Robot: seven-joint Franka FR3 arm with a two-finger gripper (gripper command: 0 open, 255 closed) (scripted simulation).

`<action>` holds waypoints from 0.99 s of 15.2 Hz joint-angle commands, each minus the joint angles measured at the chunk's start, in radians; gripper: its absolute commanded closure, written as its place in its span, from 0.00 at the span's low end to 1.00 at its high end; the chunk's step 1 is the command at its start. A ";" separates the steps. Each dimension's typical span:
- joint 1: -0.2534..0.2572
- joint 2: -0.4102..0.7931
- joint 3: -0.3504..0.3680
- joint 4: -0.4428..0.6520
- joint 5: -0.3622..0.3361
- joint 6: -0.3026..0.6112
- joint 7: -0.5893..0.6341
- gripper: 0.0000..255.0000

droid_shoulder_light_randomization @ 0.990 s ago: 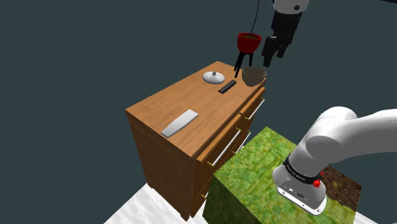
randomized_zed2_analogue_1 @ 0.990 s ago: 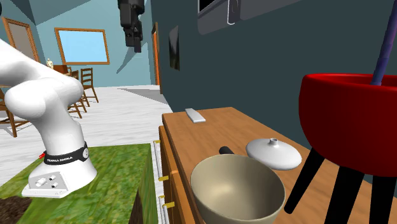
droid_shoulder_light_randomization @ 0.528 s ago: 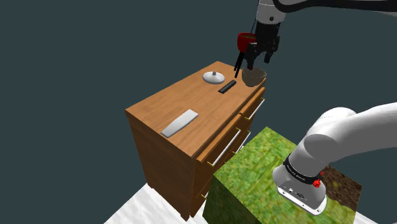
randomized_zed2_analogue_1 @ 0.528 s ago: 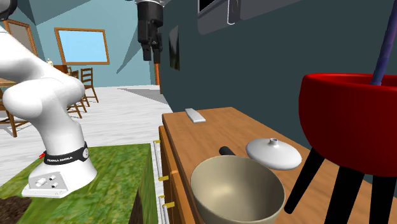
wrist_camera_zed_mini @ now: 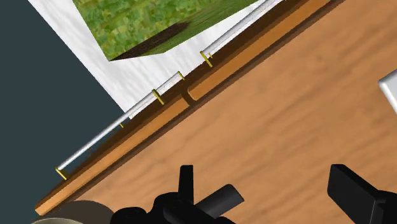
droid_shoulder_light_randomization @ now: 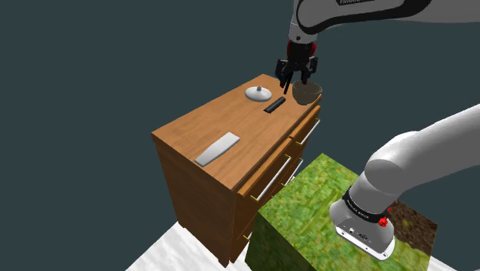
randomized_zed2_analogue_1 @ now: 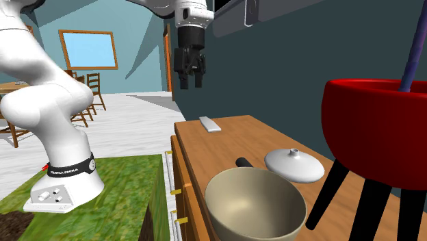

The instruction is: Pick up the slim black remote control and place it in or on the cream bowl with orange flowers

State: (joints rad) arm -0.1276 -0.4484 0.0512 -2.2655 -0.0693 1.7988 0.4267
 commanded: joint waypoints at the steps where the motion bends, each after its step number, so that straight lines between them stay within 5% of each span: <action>1: -0.021 0.067 -0.004 0.022 0.004 0.049 0.056 0.00; 15: -0.135 0.507 -0.080 0.225 0.053 0.312 0.373 0.00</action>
State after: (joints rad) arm -0.2560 0.0229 -0.0220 -2.0610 -0.0231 2.0928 0.7775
